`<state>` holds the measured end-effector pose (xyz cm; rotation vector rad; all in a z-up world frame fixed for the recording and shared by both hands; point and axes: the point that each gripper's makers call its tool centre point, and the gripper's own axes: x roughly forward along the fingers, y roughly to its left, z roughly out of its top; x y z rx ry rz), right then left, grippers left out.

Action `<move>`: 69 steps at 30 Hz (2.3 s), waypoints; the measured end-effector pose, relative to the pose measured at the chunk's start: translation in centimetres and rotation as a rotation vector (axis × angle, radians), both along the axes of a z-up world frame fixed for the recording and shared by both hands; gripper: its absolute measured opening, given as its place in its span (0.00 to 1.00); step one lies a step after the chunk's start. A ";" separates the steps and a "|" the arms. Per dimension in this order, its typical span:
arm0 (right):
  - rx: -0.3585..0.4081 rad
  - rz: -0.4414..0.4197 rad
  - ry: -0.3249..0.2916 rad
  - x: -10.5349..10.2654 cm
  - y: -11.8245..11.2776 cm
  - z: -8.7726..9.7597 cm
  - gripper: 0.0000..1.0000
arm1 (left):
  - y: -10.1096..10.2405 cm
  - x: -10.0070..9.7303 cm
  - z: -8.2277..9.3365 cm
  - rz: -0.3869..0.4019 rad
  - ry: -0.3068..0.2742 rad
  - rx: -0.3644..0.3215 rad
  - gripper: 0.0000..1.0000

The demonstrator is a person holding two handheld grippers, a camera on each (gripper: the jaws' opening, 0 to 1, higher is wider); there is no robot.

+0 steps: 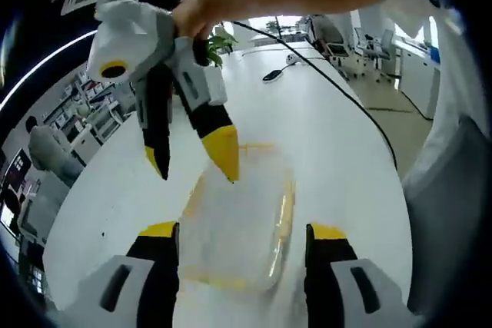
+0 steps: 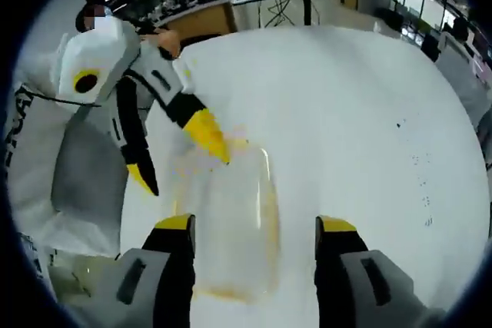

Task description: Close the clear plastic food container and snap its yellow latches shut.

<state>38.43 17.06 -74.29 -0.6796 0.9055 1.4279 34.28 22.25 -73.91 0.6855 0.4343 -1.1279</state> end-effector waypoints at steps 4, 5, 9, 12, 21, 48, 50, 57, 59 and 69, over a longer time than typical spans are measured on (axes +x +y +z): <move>0.020 -0.010 -0.028 -1.3 -1.6 -0.6 0.77 | 0.7 0.2 -0.7 -0.028 0.021 0.067 0.85; 0.023 -0.014 -0.039 -1.5 -2.0 -0.9 0.81 | 0.6 0.3 -0.9 -0.032 0.022 0.078 0.87; -0.005 -0.020 -0.064 -2.7 -3.4 -2.5 0.88 | 0.7 1.0 -2.3 -0.061 0.012 0.163 0.84; -0.024 -0.009 -0.085 -2.9 -4.2 -3.4 0.89 | 0.2 1.3 -2.9 -0.069 0.028 0.173 0.84; -0.033 -0.002 -0.078 -3.6 -4.3 -4.6 0.85 | -0.1 1.8 -4.6 -0.088 0.071 0.221 0.84; -0.046 0.045 -0.108 -3.7 -1.3 -5.8 0.75 | 3.4 1.5 -5.4 -0.066 0.074 0.289 0.72; -0.039 0.053 -0.109 -3.7 -0.3 -5.8 0.75 | 4.4 1.4 -5.4 -0.056 0.076 0.297 0.72; 0.002 0.078 -0.111 -4.2 3.8 -5.7 0.75 | 8.2 0.7 -5.5 -0.024 0.083 0.322 0.72; 0.015 0.084 -0.111 -4.3 4.7 -5.7 0.75 | 9.4 0.3 -5.5 -0.012 0.087 0.329 0.73; 0.062 0.119 -0.108 -5.6 8.5 -5.7 0.75 | 12.9 -1.4 -5.5 0.031 0.106 0.334 0.73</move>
